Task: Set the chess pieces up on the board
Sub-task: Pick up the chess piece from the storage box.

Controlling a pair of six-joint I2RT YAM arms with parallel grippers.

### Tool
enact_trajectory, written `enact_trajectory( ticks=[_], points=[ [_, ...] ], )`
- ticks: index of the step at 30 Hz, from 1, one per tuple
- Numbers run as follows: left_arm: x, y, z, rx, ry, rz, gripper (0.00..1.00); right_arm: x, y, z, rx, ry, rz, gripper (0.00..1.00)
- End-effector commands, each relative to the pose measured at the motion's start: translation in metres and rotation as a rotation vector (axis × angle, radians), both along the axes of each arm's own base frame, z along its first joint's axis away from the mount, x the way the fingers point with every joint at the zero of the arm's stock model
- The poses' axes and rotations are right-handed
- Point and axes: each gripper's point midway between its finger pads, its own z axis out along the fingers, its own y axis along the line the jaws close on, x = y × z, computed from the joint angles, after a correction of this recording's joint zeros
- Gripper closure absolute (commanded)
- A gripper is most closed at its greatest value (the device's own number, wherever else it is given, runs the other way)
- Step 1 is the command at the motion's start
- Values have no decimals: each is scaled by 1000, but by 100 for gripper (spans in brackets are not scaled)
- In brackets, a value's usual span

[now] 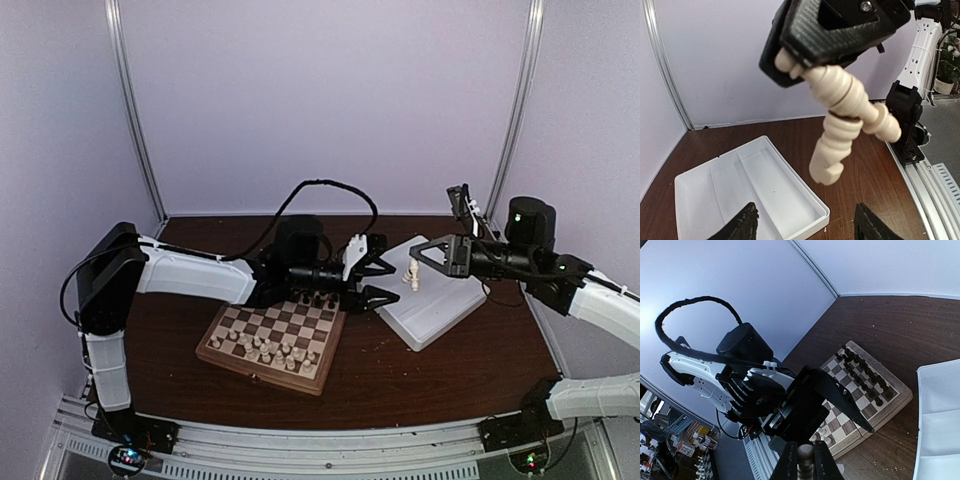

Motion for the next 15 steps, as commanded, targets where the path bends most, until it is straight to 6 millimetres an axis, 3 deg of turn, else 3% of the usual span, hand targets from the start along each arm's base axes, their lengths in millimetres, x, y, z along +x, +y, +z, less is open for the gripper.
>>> enact_trajectory(
  ticks=[1,6,15],
  points=[
    [-5,-12,26,-84,-71,-43,34,0,5,5,44,-13,17,100],
    [-4,-15,29,-93,-83,-40,34,2,5,0,41,-2,15,100],
    [-9,-16,30,-99,-96,-61,51,6,8,-4,42,4,16,100]
  ],
)
